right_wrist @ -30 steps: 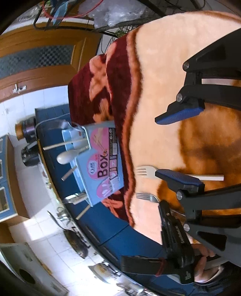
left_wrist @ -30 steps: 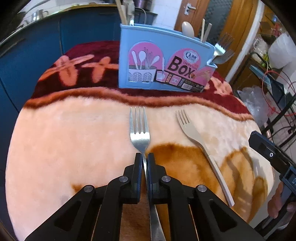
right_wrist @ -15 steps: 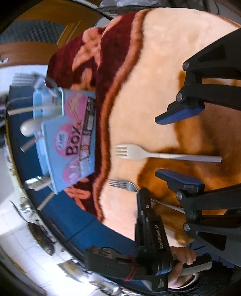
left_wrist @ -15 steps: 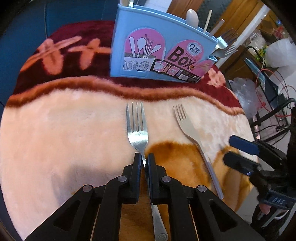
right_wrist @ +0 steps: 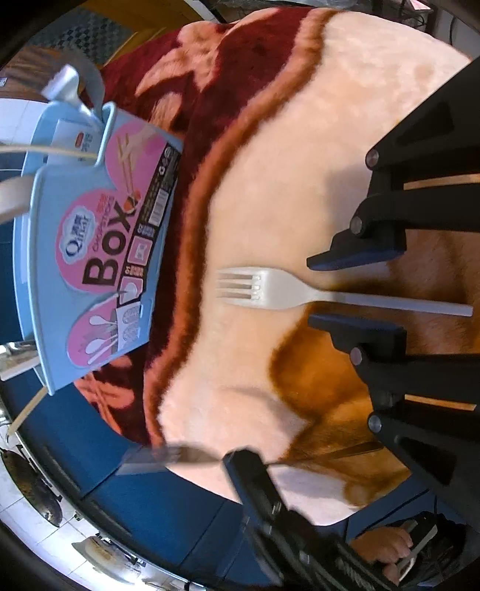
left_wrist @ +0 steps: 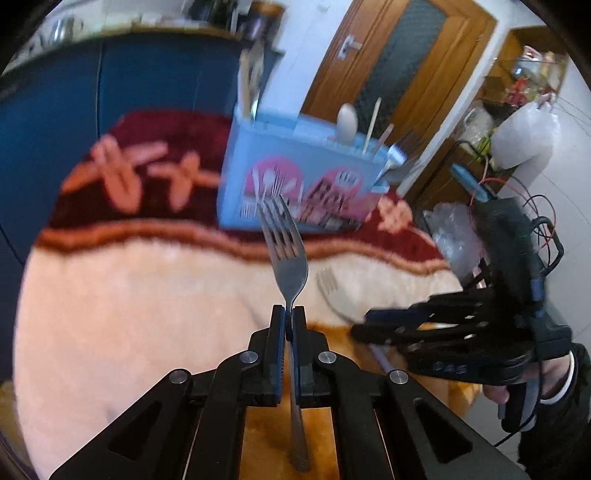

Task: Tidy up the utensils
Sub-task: 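Lift the silver fork with the left tool while the right tool lifts the white fork over the box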

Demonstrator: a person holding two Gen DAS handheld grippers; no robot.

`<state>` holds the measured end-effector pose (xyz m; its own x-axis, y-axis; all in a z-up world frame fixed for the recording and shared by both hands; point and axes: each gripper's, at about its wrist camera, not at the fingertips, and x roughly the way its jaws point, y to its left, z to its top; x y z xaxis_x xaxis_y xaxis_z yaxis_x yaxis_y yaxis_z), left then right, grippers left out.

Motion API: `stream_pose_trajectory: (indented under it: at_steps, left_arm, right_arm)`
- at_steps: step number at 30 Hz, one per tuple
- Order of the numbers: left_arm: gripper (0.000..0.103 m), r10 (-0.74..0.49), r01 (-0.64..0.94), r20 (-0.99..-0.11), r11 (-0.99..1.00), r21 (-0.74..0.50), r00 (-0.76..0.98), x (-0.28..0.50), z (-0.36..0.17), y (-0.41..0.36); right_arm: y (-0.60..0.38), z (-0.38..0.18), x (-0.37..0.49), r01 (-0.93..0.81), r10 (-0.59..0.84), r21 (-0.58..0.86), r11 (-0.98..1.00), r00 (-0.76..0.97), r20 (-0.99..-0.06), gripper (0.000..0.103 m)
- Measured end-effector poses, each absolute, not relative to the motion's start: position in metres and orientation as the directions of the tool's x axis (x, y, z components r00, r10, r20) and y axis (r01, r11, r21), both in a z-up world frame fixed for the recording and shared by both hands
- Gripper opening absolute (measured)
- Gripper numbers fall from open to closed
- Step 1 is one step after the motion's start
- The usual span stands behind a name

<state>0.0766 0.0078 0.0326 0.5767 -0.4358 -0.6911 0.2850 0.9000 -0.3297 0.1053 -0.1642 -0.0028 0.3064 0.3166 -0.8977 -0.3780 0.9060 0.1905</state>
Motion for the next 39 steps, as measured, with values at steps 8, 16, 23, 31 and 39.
stream_pose_trajectory:
  at_steps: [8,16,23,31,39]
  left_arm:
    - [0.003,-0.427,0.288,-0.594,0.903,-0.318,0.682,0.073,0.058,0.015]
    - [0.003,-0.407,0.29,-0.491,0.91,-0.297,0.77,0.07,0.084,0.018]
    - [0.003,-0.383,0.289,-0.424,0.919,-0.269,0.821,0.081,0.115,0.014]
    - [0.003,-0.302,0.252,-0.32,0.949,-0.188,0.898,0.096,0.157,0.002]
    - [0.003,-0.245,0.212,-0.265,0.966,-0.149,0.933,0.132,0.172,-0.012]
  right_arm:
    - [-0.178,-0.002,0.096,-0.376,0.364,0.221,0.9,0.366,-0.857,0.013]
    - [-0.219,0.024,0.062,-0.35,0.434,0.27,0.897,0.581,-0.688,0.013]
    - [-0.237,0.047,0.05,-0.324,0.409,0.249,0.913,0.723,-0.556,0.012]
    - [-0.247,0.065,0.047,-0.293,0.365,0.222,0.93,0.812,-0.455,0.012]
    - [-0.256,0.082,0.051,-0.266,0.323,0.193,0.944,0.864,-0.386,0.011]
